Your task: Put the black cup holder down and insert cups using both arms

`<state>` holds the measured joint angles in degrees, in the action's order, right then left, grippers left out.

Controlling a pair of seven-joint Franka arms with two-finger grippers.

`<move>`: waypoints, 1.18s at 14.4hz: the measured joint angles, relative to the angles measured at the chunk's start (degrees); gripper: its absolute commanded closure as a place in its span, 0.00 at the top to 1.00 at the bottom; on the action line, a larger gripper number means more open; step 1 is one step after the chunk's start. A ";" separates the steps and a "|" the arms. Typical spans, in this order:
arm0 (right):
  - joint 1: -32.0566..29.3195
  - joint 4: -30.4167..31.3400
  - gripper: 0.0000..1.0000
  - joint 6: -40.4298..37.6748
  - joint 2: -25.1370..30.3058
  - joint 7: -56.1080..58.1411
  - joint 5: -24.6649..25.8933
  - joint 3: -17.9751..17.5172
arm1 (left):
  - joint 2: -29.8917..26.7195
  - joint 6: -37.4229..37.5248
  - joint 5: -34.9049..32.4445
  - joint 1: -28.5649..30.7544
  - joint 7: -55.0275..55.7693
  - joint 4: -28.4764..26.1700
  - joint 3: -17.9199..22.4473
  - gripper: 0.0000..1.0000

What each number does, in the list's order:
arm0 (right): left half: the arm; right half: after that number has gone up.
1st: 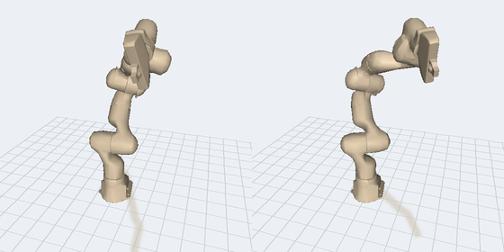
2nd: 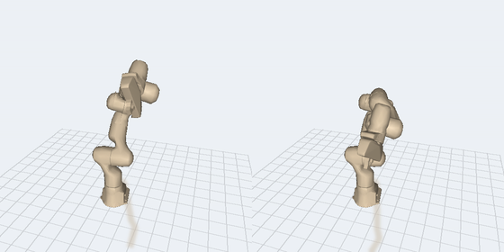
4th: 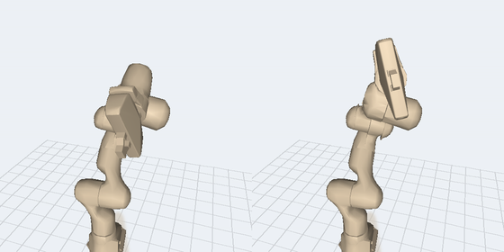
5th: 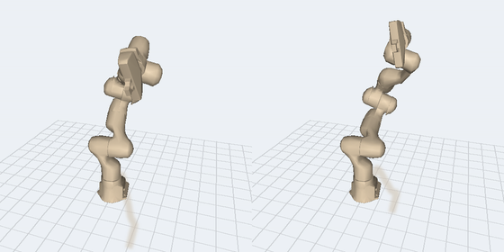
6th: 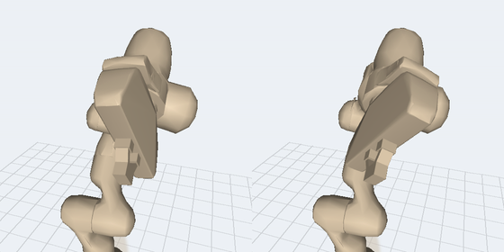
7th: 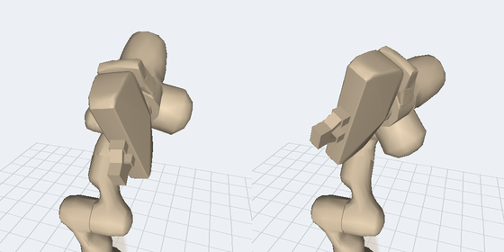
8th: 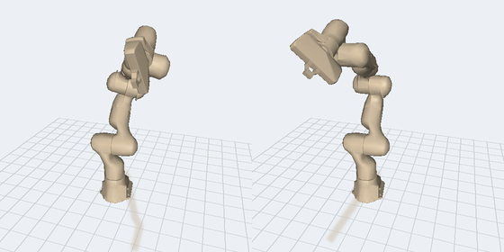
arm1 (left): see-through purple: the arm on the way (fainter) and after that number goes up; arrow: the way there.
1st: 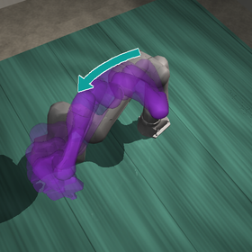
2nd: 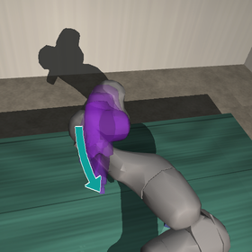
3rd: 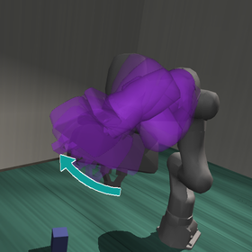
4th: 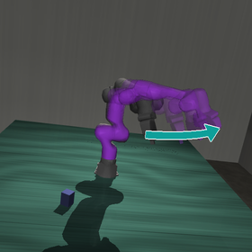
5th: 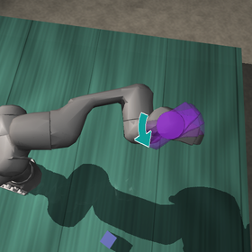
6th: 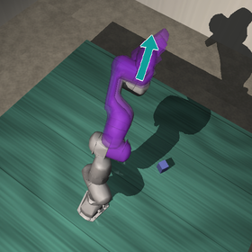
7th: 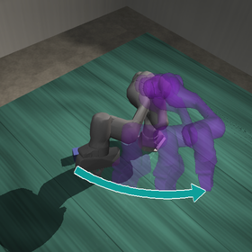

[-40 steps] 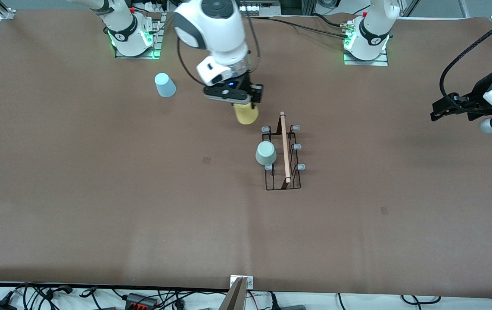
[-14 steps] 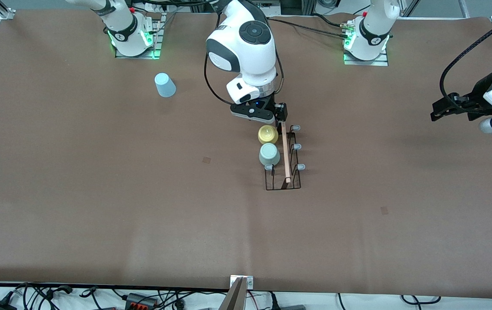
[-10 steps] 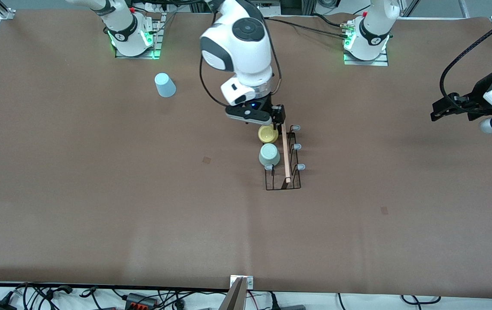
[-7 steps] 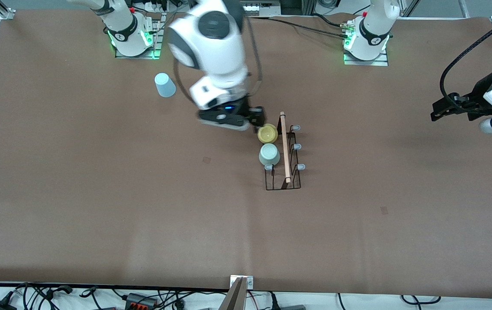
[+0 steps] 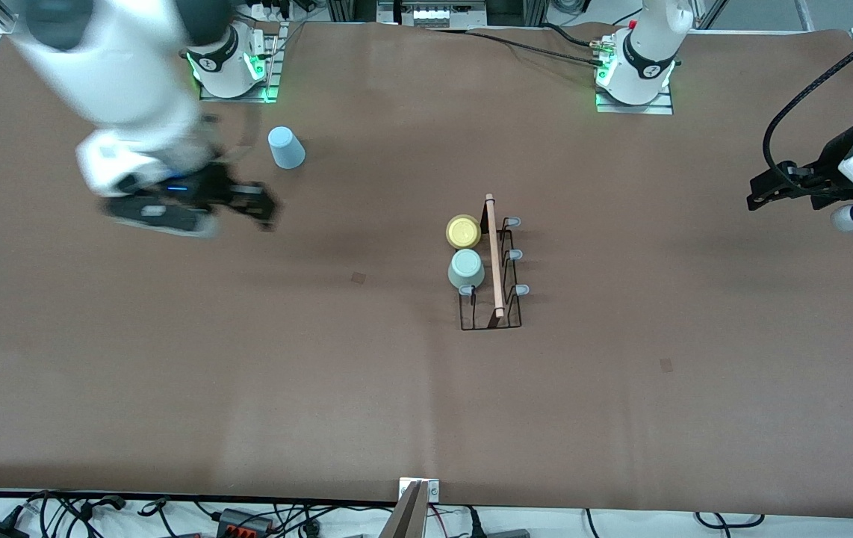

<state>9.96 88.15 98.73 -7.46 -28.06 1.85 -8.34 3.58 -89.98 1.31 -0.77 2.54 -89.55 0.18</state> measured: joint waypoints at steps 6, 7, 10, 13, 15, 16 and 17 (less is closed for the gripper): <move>-19.23 -3.12 1.00 -8.64 2.79 20.33 -0.03 0.33 | 0.00 0.00 0.00 0.01 0.00 -0.02 -0.01 1.00; -20.78 -5.21 1.00 -12.37 2.78 20.49 -0.03 0.36 | 0.00 0.00 0.00 0.01 0.00 -0.02 -0.01 1.00; -21.83 -8.31 1.00 -19.19 3.26 20.54 0.58 0.39 | 0.00 0.00 0.00 0.01 0.00 -0.02 -0.02 1.00; -20.87 -7.89 1.00 -18.06 3.39 22.22 0.97 0.29 | 0.00 0.00 0.00 0.01 0.00 -0.02 -0.01 1.00; -20.03 -7.89 1.00 -17.18 3.27 23.59 0.98 0.72 | 0.00 0.00 0.00 0.01 0.00 -0.02 -0.01 1.00; -18.12 -7.89 1.00 -16.89 3.18 23.77 0.91 2.82 | 0.00 0.00 0.00 0.01 0.00 -0.02 -0.01 1.00; -14.93 -7.89 1.00 -16.66 3.15 23.99 0.63 6.62 | 0.00 0.00 0.00 0.01 0.00 -0.02 -0.01 1.00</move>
<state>-4.98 80.26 82.07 -4.31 -4.07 2.48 -1.72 3.58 -89.98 1.31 -0.76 2.54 -89.57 0.16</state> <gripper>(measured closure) 0.000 0.000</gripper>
